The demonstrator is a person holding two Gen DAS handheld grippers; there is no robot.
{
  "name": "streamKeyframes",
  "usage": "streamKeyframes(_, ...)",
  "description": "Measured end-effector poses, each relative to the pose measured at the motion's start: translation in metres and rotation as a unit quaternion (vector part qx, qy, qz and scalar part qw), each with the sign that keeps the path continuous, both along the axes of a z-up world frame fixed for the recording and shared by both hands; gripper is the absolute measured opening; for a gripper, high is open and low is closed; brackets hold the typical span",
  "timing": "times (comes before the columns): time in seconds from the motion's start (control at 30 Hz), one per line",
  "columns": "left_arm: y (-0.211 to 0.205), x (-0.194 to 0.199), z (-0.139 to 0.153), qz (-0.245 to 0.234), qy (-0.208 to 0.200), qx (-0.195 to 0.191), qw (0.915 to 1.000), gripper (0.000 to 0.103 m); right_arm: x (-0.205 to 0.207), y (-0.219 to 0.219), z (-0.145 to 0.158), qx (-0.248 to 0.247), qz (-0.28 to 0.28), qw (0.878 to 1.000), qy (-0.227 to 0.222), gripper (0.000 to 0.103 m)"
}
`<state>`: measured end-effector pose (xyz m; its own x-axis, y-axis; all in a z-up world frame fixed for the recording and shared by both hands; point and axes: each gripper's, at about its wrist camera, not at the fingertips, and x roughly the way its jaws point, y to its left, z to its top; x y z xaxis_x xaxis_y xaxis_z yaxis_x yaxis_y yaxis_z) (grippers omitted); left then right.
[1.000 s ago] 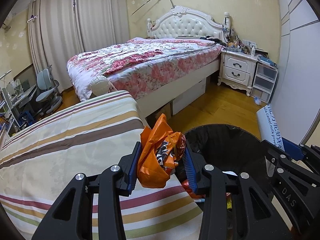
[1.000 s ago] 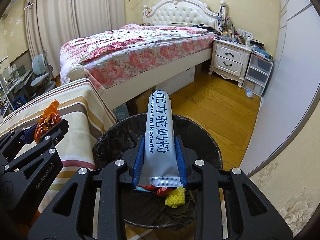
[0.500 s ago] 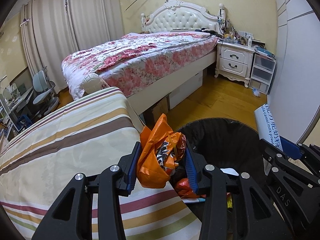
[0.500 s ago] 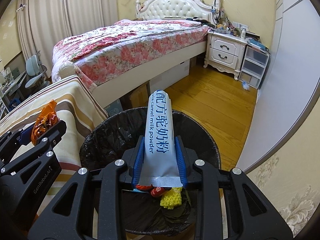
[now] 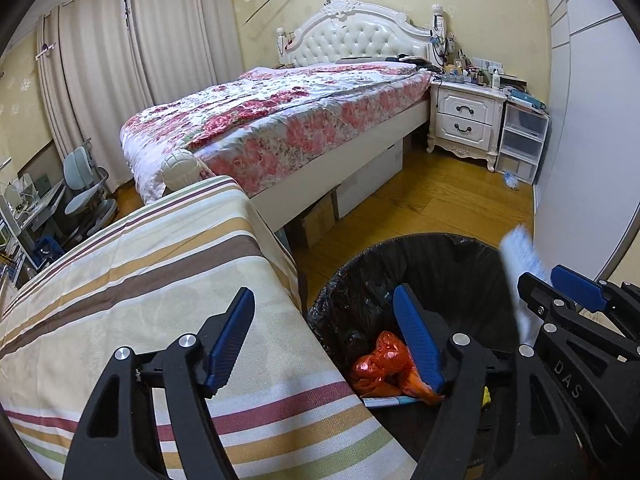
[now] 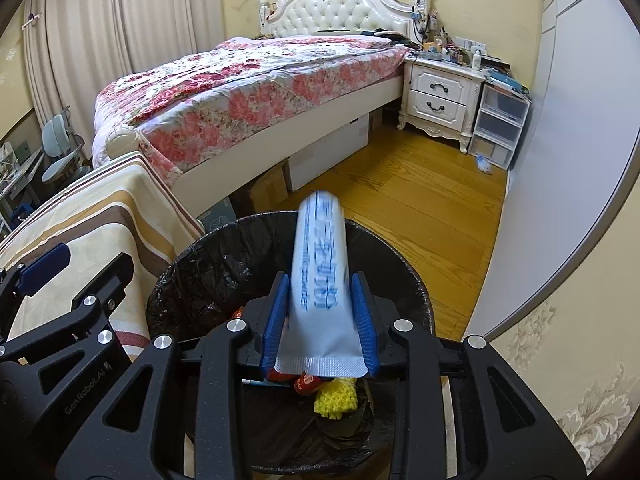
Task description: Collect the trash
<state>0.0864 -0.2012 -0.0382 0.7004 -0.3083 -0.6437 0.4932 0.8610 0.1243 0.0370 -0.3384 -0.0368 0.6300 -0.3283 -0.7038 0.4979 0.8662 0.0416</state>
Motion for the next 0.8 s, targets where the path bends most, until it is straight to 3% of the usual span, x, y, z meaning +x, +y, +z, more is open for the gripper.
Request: streamKeyframes(0.8,0.036,-0.014,0.022,0.035,-0.031,-0.010,0.9989,0.084,-0.020,0.013,0.022,-0.025,-0.016,0.999,-0.020,0.075)
